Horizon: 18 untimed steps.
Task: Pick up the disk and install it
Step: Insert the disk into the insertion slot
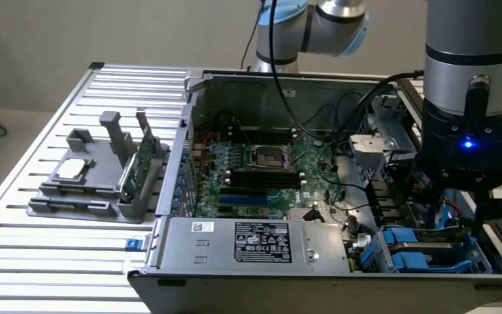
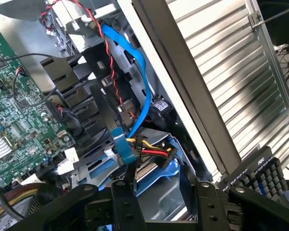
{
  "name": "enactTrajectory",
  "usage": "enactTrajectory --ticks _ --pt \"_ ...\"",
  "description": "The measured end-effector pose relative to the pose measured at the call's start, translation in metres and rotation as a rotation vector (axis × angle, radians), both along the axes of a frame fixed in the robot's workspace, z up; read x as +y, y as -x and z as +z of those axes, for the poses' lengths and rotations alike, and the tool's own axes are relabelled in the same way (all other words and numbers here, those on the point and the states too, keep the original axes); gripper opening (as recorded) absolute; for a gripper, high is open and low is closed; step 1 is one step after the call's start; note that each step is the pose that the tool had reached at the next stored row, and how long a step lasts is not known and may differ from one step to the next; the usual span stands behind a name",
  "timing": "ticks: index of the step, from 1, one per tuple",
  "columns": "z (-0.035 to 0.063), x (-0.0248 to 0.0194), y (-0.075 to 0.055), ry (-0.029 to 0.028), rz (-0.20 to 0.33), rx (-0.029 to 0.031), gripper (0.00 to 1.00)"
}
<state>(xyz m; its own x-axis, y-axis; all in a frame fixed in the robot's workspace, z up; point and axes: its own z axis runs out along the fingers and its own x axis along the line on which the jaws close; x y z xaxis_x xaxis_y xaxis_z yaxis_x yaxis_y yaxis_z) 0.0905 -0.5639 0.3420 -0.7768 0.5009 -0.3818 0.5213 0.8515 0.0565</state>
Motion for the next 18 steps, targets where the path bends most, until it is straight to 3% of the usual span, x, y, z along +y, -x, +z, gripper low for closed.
enactTrajectory --ticks 7,18 --pt "-0.0002 -0.0068 -0.0023 0.0003 -0.016 0.0017 0.49" --pt "-0.0016 -0.0081 -0.0039 0.0002 -0.076 0.0019 0.49"
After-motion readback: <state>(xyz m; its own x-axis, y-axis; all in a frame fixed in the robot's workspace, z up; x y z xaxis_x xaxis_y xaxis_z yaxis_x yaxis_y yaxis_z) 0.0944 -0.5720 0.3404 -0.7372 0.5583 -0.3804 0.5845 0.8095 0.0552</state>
